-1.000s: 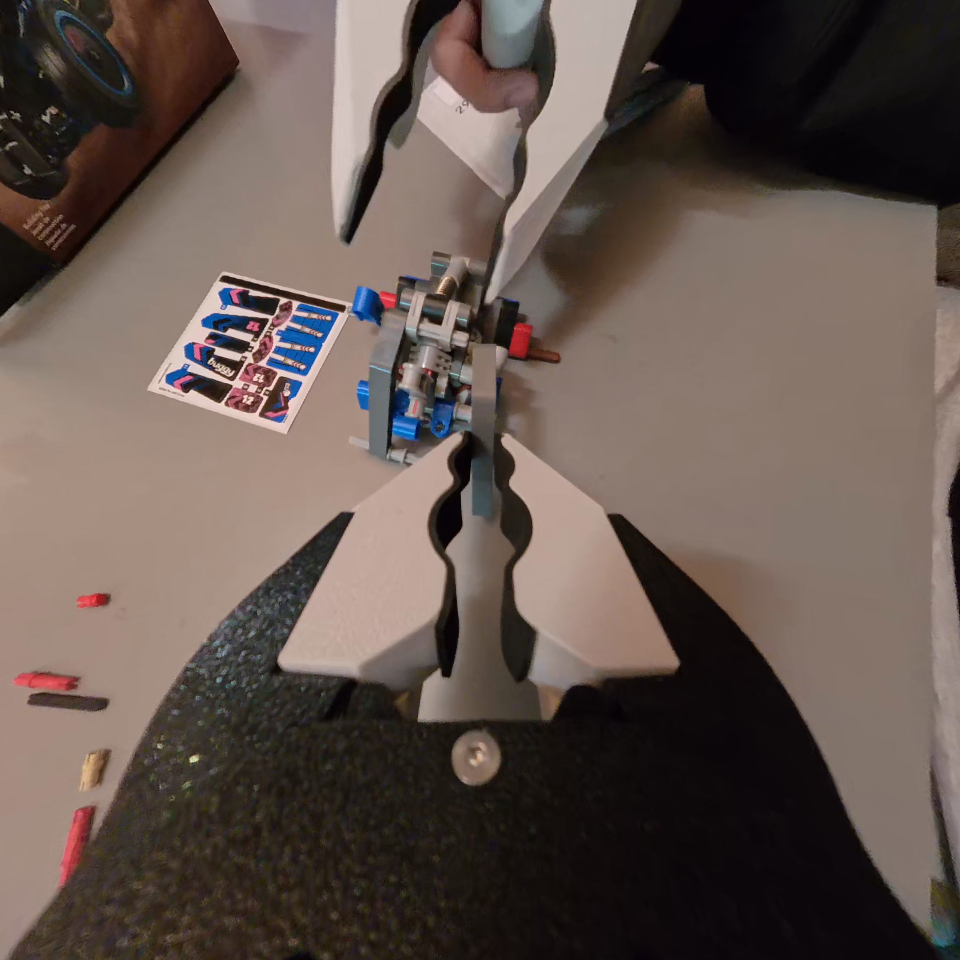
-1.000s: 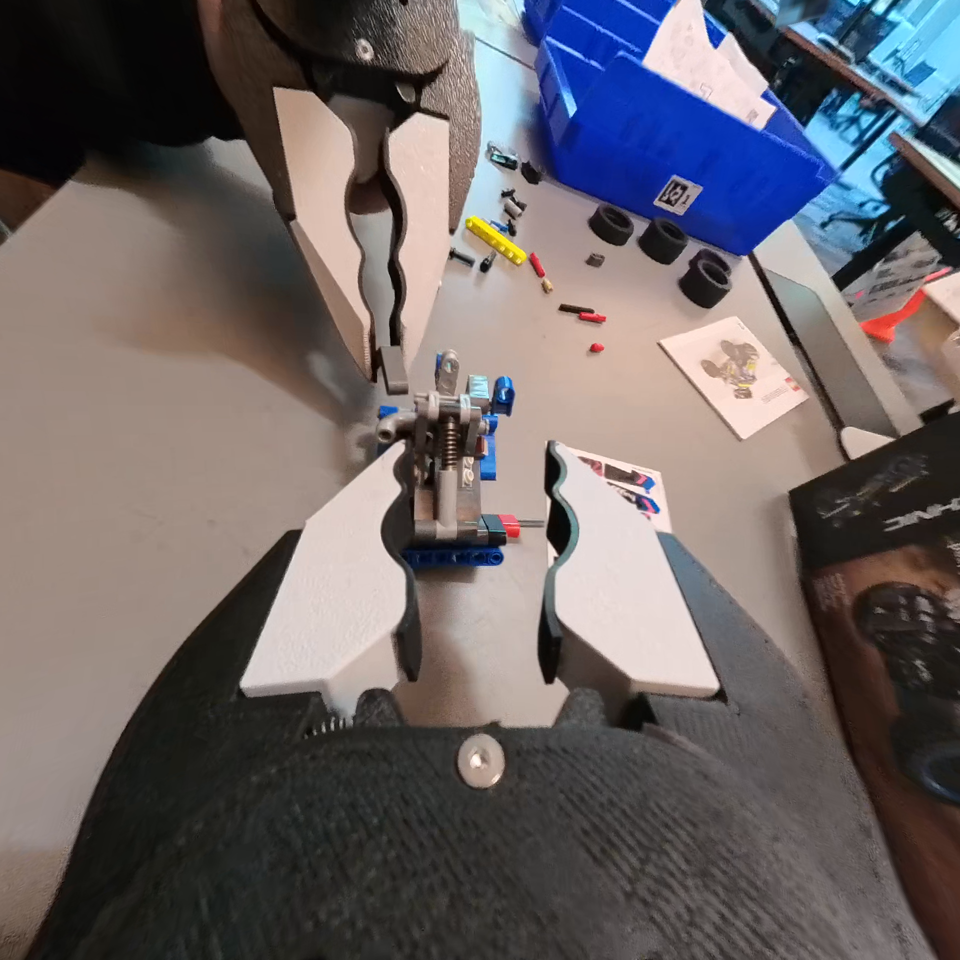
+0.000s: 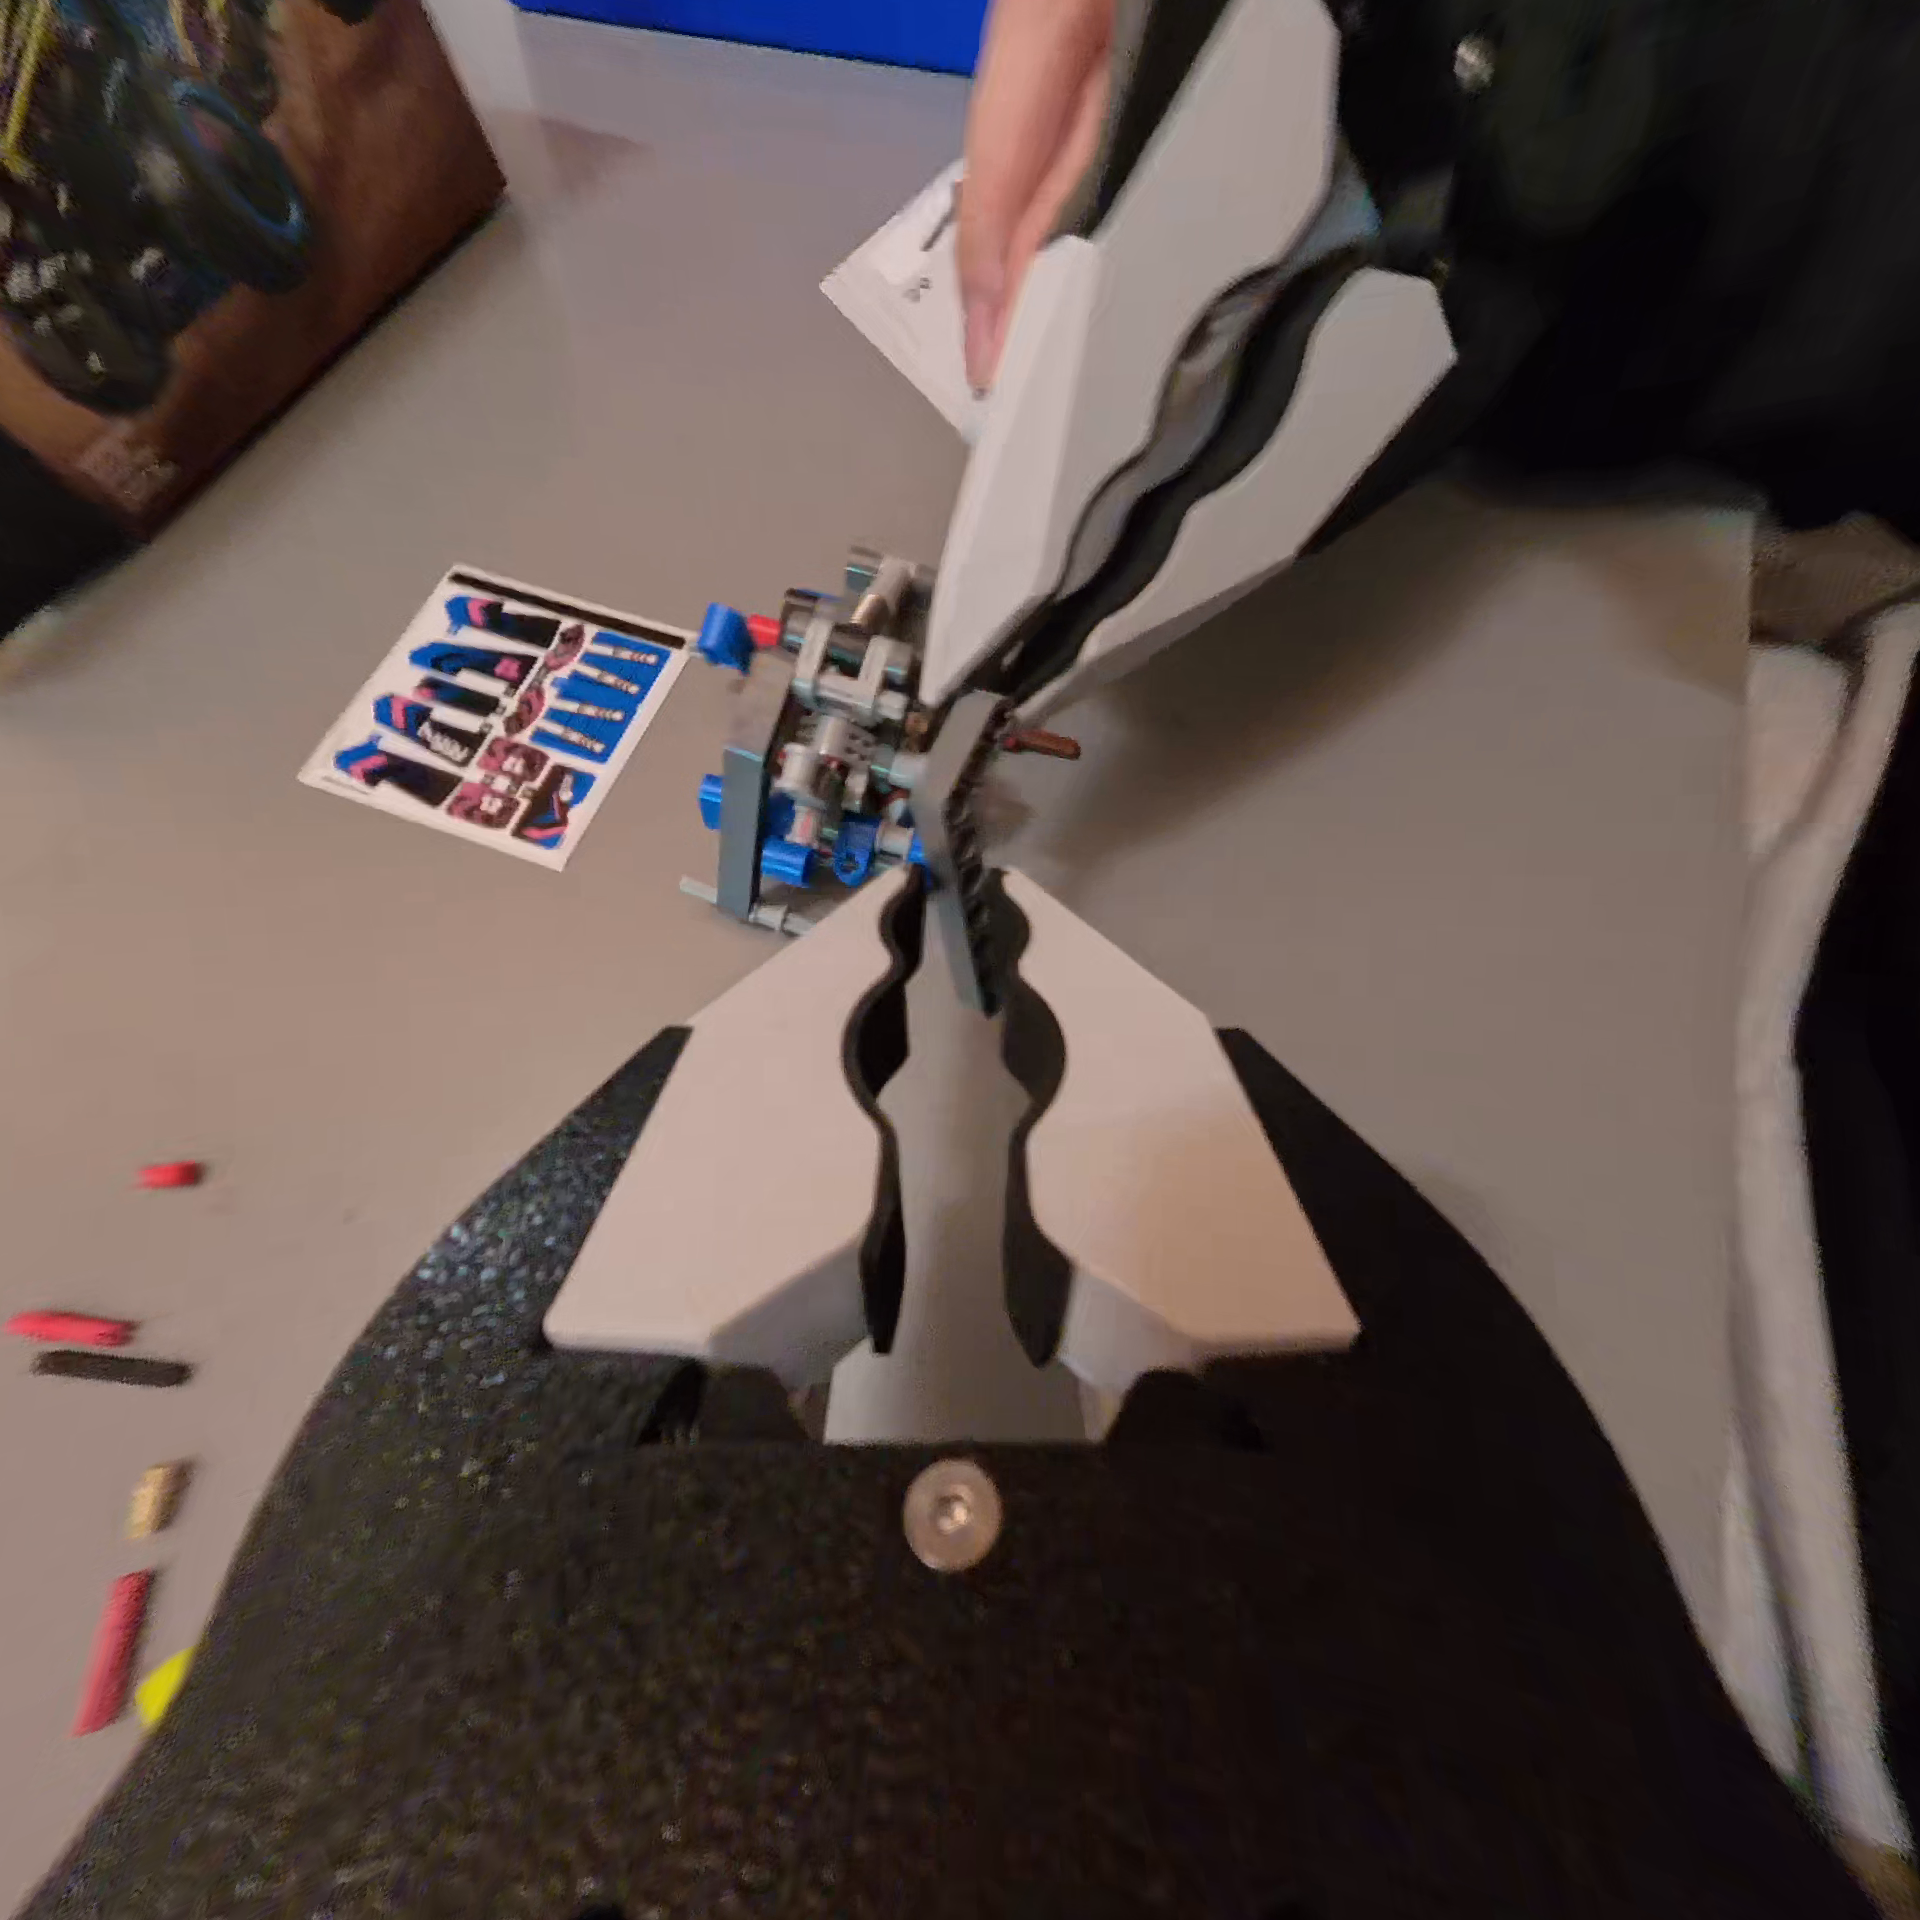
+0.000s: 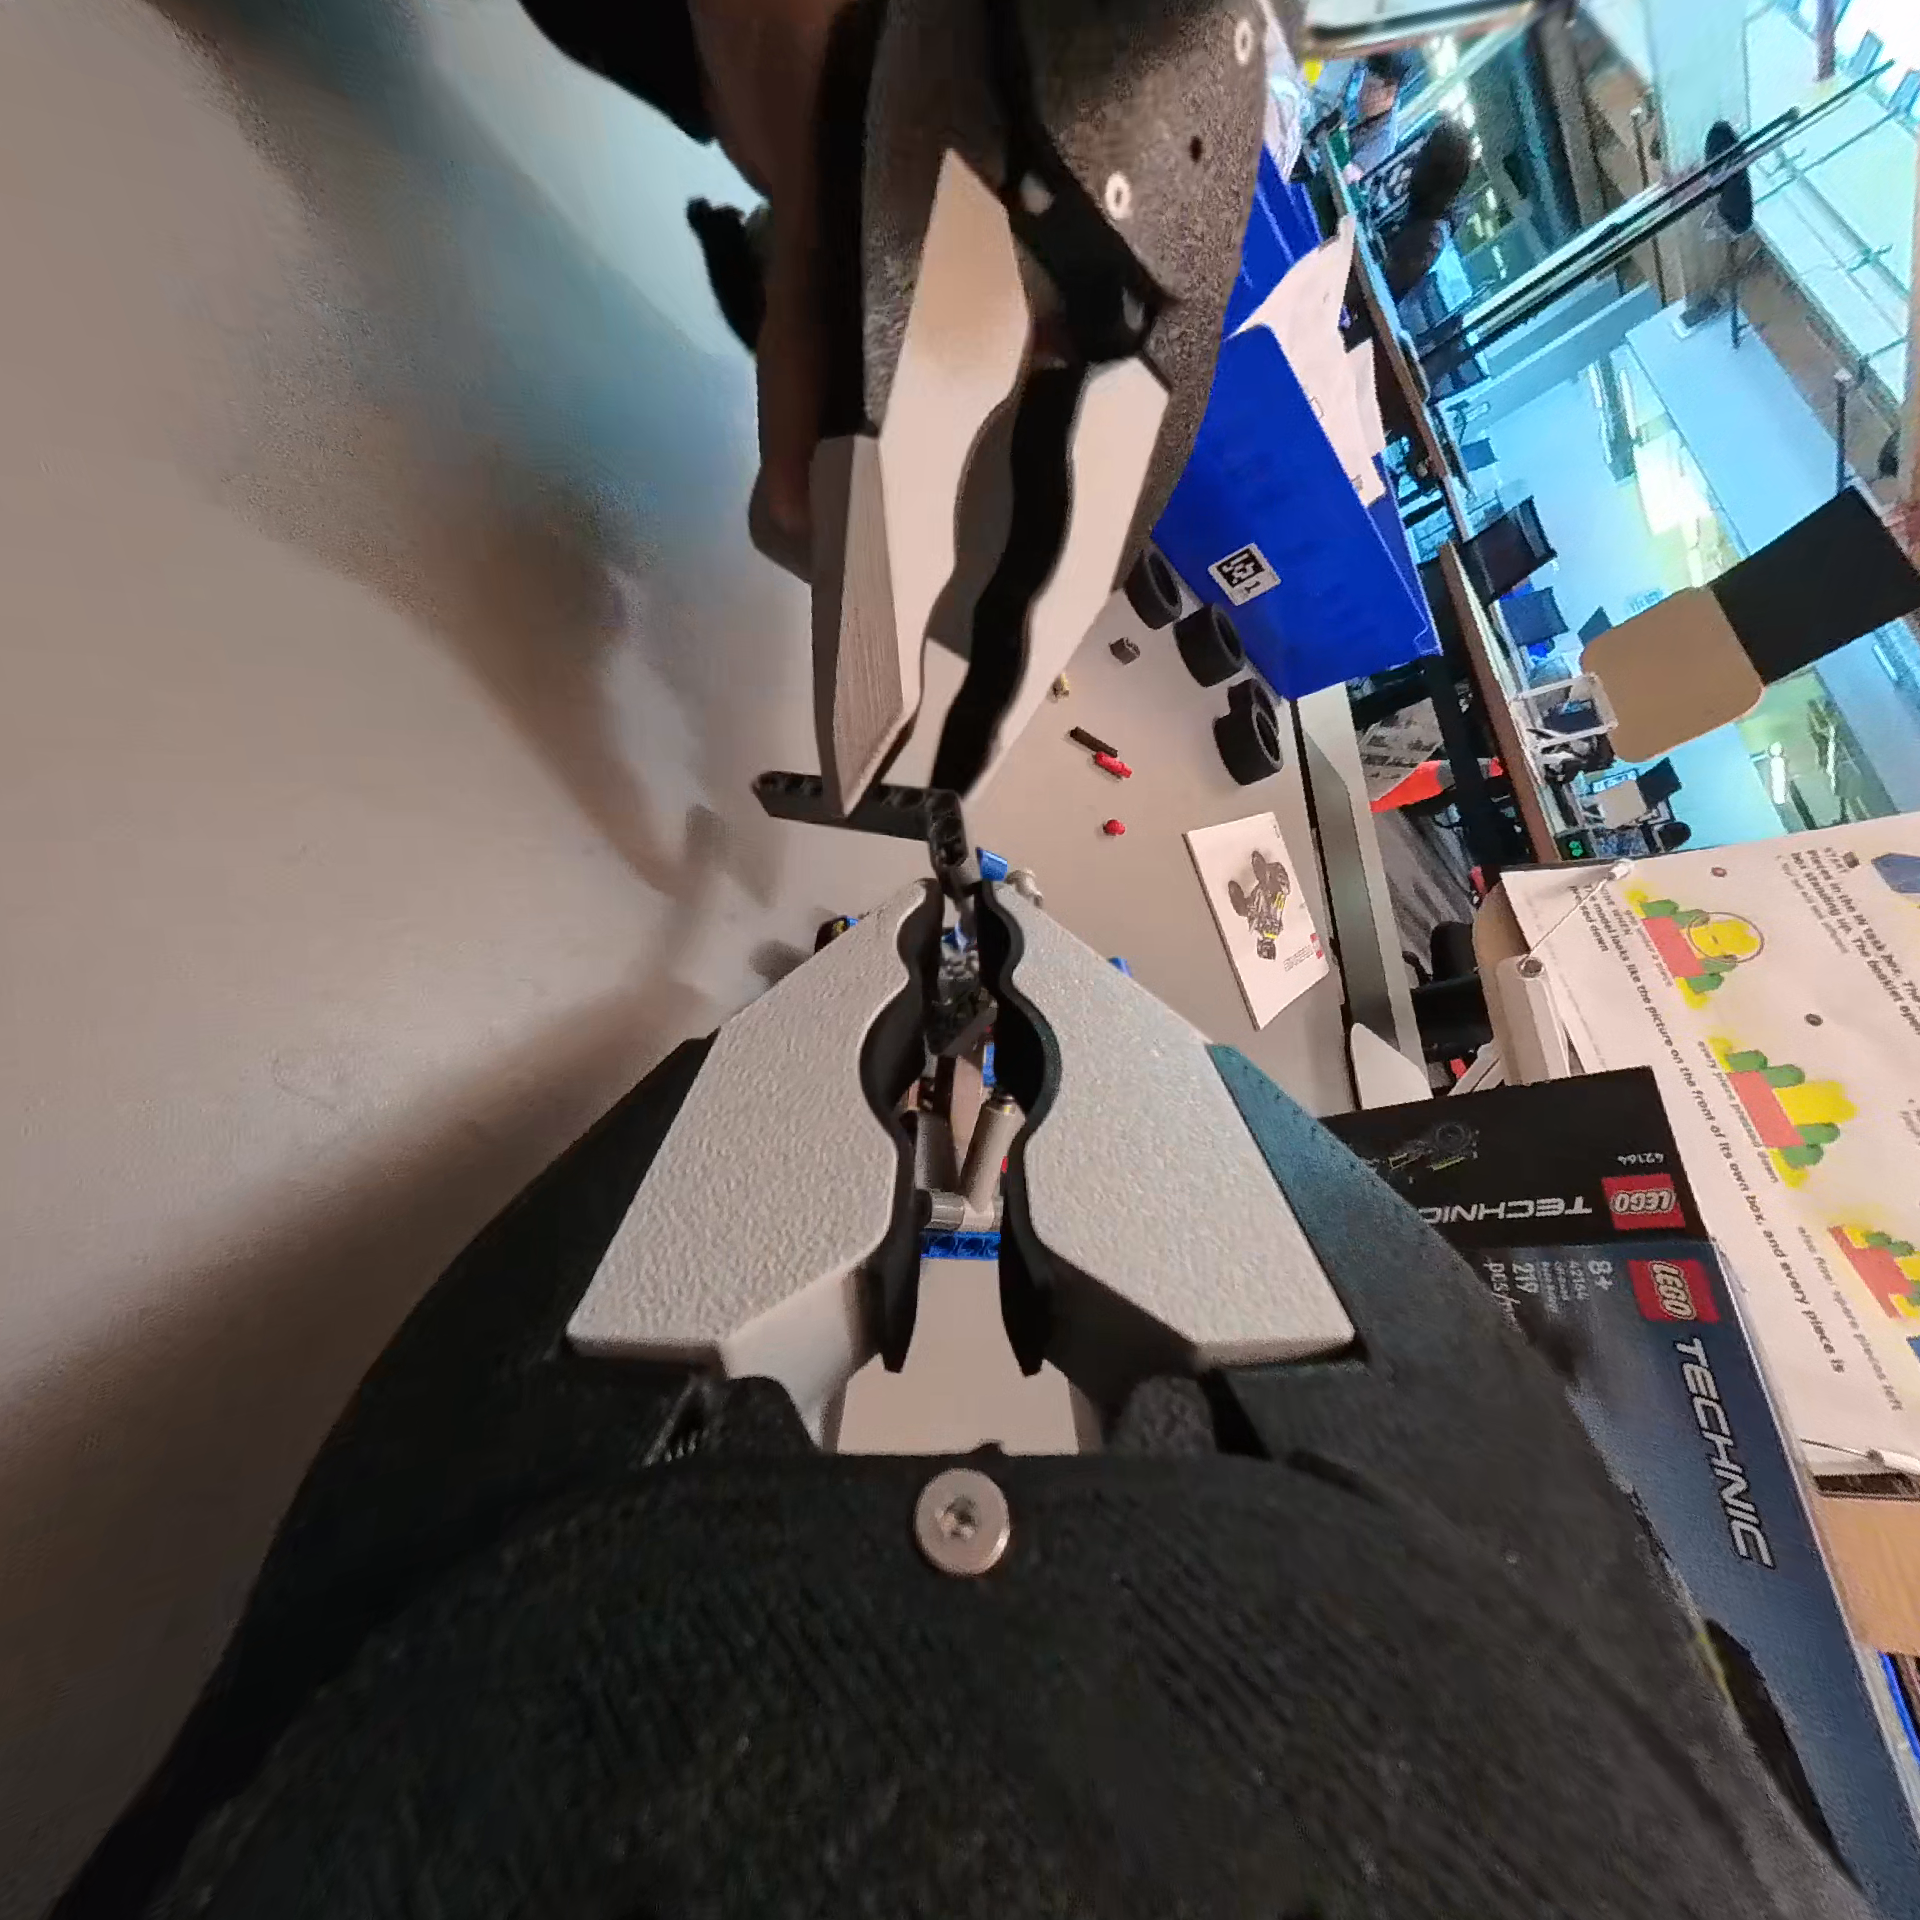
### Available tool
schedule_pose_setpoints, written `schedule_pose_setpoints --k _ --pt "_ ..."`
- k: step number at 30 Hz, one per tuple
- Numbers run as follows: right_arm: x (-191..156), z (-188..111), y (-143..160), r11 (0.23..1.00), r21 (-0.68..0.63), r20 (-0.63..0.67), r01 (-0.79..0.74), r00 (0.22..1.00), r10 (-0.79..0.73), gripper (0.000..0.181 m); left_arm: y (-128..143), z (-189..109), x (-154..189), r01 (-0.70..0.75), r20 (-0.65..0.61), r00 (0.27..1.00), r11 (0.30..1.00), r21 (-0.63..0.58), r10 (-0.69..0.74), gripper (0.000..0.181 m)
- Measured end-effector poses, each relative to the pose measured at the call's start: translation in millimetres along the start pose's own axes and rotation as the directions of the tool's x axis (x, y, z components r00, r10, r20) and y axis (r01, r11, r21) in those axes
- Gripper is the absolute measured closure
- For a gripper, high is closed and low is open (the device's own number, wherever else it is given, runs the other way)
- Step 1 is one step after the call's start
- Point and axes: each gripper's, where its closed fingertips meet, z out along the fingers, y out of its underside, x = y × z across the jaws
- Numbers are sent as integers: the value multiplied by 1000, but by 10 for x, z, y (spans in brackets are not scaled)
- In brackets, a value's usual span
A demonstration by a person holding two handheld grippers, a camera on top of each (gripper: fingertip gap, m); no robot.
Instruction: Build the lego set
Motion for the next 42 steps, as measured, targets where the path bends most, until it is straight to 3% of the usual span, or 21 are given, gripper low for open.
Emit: schedule_pose_setpoints --k 3,5,7,12,14,19,25,28,34,42 --pt "25 -8 -32 999 21 -5 -33 999 33 178 -38 18 -68 -74 101 992 997 -15 75 174" --pt "18 -11 -34 998 27 8 -51 999 51 179 -97 14 -102 -112 158 981 994 -6 111 163" --pt "7 -1 -17 998 24 14 -62 998 61 179 -111 25 -72 -168 168 971 986 -20 169 172" --pt "-48 22 21 996 10 52 -83 995 83 181 -78 62 -131 -247 256 931 966 -79 259 174" --pt "-89 32 33 997 10 71 -73 995 72 181 -47 63 -132 -205 251 942 974 -99 224 174" --pt "25 22 -56 998 25 -50 64 997 -62 160 -49 -16 -135 -83 250 962 988 -127 113 174" --pt "-29 61 -103 984 -17 -51 179 982 -180 176 -89 -19 -28 -45 187 980 993 -109 65 174" --pt "28 75 -76 994 -22 -68 105 992 -106 176 -139 -38 -81 -166 254 950 982 -86 182 172" --pt "13 -13 -117 985 111 41 -133 991 129 176 -231 -12 -1 -412 350 842 908 -73 410 174" --pt "-24 -25 -29 993 78 73 -92 994 87 173 -151 -2 -119 -441 415 779 881 -168 469 175"
